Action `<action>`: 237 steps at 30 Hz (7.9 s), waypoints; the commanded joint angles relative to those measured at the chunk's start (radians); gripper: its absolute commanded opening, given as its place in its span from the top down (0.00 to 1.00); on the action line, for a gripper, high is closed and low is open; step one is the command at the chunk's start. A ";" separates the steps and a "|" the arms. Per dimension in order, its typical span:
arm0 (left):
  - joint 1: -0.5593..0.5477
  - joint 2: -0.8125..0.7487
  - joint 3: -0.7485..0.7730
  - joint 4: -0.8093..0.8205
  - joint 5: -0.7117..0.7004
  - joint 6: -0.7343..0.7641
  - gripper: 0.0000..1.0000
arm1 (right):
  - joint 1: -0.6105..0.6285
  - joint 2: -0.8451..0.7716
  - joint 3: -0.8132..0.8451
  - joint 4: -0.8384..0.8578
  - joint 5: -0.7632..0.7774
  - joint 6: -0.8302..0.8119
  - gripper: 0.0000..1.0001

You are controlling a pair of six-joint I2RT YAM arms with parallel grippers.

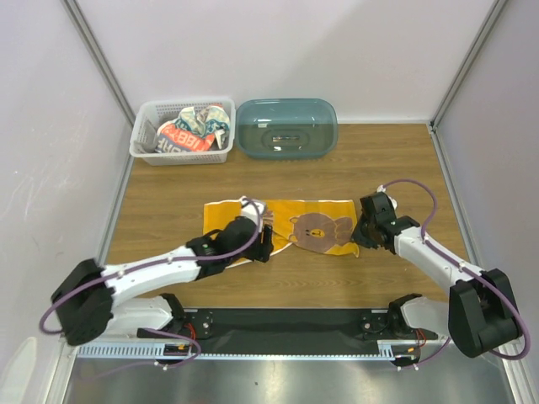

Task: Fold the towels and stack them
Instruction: Flatten out the crumpled towel

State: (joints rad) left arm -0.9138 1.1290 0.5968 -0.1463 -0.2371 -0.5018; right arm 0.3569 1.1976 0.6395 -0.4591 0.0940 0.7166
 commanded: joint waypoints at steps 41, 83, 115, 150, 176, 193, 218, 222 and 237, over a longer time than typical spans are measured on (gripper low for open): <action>-0.119 0.135 0.029 -0.082 0.151 0.039 1.00 | -0.176 0.068 0.220 -0.039 -0.008 -0.088 1.00; 0.487 0.133 -0.014 0.045 -0.027 -0.228 0.07 | -0.091 0.284 0.184 0.385 -0.059 -0.055 0.17; 0.558 0.516 0.351 0.011 -0.045 -0.049 0.11 | -0.177 0.490 0.344 0.304 -0.066 -0.075 0.19; 0.555 -0.389 -0.316 -0.237 0.093 -0.519 0.19 | 0.093 0.249 0.279 0.183 -0.042 -0.098 0.17; 0.550 -0.374 -0.351 -0.176 -0.028 -0.638 0.99 | 0.070 0.313 0.244 0.109 0.098 -0.152 0.22; 0.587 -0.017 -0.129 0.077 -0.083 -0.334 1.00 | 0.123 0.163 -0.024 0.137 -0.036 -0.031 0.31; 0.655 0.776 0.399 0.379 0.545 0.078 1.00 | 0.534 0.135 -0.116 0.267 -0.184 0.104 0.38; 0.652 0.773 0.448 0.304 0.536 0.106 1.00 | 0.577 0.128 -0.109 0.258 -0.221 0.103 0.40; 0.540 0.807 0.618 0.182 0.472 0.249 1.00 | 0.752 0.307 -0.058 0.323 -0.306 0.076 0.55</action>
State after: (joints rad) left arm -0.3286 1.9072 1.1023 0.0479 0.2588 -0.3214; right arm 1.0657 1.4151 0.5735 -0.0792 -0.2184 0.8314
